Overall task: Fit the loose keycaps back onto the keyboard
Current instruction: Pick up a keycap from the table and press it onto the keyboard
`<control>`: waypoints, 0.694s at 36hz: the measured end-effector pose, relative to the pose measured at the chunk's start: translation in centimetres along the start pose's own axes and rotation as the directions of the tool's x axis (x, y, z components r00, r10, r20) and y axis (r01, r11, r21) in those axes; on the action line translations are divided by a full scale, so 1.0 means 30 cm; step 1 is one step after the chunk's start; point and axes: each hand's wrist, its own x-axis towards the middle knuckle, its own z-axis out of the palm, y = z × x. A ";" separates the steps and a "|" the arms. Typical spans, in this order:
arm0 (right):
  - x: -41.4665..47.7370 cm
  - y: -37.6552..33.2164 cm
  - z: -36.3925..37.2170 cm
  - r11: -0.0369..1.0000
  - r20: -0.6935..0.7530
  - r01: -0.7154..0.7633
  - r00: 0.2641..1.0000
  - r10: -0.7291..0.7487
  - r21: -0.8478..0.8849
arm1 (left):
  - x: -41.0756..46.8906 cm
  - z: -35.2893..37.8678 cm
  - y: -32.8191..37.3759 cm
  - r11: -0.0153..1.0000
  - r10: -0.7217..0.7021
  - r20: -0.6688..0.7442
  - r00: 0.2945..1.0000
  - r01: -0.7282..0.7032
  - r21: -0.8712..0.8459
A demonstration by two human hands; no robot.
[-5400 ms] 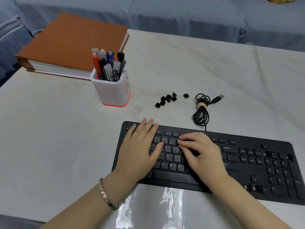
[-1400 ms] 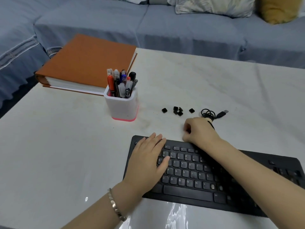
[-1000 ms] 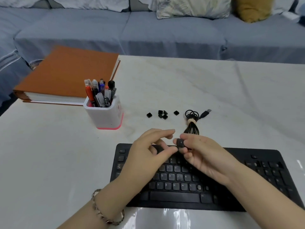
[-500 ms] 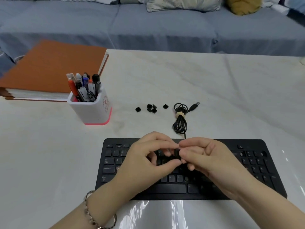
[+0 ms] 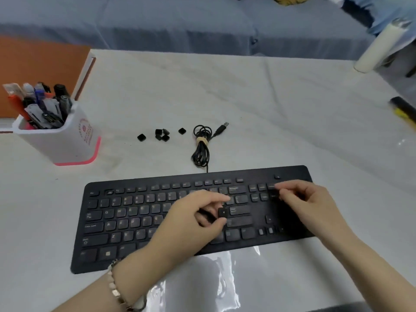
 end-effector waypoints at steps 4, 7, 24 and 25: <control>0.033 0.125 -0.095 0.973 -0.219 0.033 0.972 -0.084 -0.227 | 0.007 0.102 -0.002 0.959 0.152 0.084 0.985 -0.168 0.228; 0.049 0.193 -0.117 0.943 -0.254 0.055 0.956 -0.144 -0.329 | 0.018 0.165 -0.024 0.903 0.226 0.103 0.969 -0.248 0.349; 0.037 0.253 -0.072 0.968 -0.268 0.073 0.953 -0.139 -0.241 | 0.038 0.277 -0.040 0.871 0.211 0.013 0.977 -0.194 0.451; 0.036 0.253 -0.072 0.967 -0.268 0.075 0.953 -0.142 -0.245 | 0.037 0.277 -0.040 0.868 0.214 0.015 0.977 -0.197 0.455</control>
